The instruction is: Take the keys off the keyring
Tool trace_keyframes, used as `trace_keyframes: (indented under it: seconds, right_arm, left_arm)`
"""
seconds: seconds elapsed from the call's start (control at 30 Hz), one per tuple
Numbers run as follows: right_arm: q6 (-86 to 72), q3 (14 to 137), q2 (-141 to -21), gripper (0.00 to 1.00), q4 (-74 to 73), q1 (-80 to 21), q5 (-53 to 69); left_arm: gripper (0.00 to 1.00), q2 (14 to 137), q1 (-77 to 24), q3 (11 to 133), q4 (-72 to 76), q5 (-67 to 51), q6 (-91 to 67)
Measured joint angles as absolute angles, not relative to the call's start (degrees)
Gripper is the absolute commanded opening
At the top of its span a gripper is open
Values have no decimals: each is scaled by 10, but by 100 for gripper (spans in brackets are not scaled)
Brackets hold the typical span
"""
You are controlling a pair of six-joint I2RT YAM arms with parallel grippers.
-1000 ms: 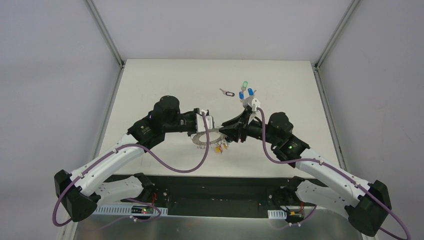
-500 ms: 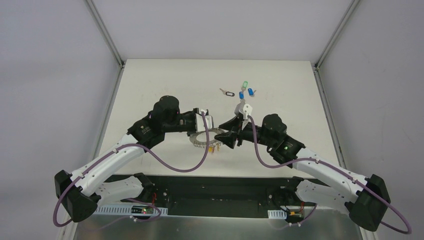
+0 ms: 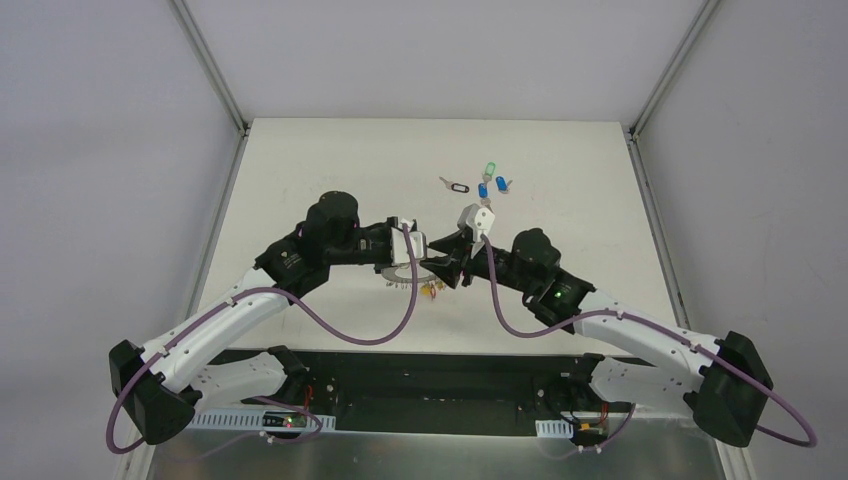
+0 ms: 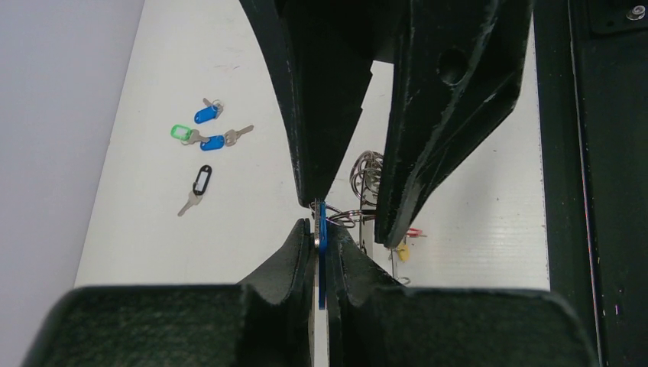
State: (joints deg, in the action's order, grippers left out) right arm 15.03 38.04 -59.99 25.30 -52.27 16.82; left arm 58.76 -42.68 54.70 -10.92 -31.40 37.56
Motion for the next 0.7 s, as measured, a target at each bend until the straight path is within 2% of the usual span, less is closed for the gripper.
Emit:
trace_keyframes:
  seconds: [0.07, 0.13, 0.17, 0.7]
  right_arm:
    - [154, 380, -604, 26, 259, -523, 163]
    - [155, 380, -606, 5, 260, -524, 161]
    - [156, 381, -606, 0, 261, -524, 160]
    - [157, 375, -545, 0, 237, -523, 159]
  left_arm:
    - [0, 588, -427, 547, -109, -314, 375]
    - [0, 588, -426, 547, -109, -314, 375]
    - [0, 588, -426, 547, -108, -313, 375]
    - [0, 585, -424, 546, -92, -299, 370]
